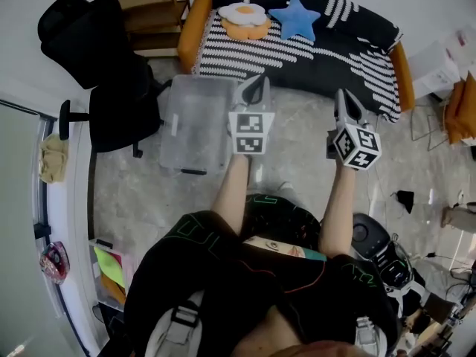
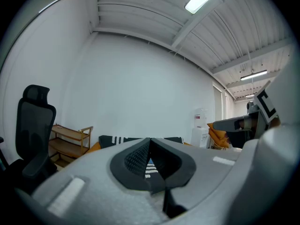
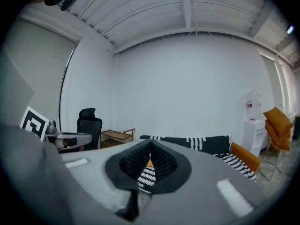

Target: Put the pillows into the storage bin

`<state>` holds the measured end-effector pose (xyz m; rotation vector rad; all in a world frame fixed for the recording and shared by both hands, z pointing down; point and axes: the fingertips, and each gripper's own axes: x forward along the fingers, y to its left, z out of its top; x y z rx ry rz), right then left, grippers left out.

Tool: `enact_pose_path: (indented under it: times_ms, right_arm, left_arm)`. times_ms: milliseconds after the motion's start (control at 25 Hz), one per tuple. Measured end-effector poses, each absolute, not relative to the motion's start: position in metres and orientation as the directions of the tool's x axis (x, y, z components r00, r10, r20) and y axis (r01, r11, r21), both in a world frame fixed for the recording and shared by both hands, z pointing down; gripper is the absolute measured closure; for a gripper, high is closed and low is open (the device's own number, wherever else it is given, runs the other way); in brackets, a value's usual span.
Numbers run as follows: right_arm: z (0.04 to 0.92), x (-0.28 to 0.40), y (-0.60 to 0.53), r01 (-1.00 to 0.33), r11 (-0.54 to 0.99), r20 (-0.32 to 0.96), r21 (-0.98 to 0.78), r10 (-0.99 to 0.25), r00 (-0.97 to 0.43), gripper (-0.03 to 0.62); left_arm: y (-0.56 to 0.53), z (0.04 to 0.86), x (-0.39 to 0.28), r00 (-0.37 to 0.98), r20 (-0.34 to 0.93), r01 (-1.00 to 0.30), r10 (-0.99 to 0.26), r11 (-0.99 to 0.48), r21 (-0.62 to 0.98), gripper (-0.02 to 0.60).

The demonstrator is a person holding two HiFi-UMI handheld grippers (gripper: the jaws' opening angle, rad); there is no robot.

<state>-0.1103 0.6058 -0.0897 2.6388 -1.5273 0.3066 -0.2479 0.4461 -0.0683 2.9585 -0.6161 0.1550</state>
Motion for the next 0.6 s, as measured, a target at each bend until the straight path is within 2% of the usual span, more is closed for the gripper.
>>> enact_pose_path:
  times_ms: [320, 600]
  right_arm:
    - [-0.082, -0.058, 0.596, -0.853, -0.518, 0.210, -0.064, -0.843, 0.496, 0.591]
    - [-0.059, 0.013, 0.548, -0.870, -0.477, 0.199, -0.127, -0.871, 0.449, 0.591]
  left_arm:
    - [0.428, -0.062, -0.210, 0.914, 0.118, -0.399, -0.388, -0.913, 0.087, 0.571]
    - [0.388, -0.047, -0.153, 0.890, 0.148, -0.442, -0.431, -0.896, 0.046, 0.571]
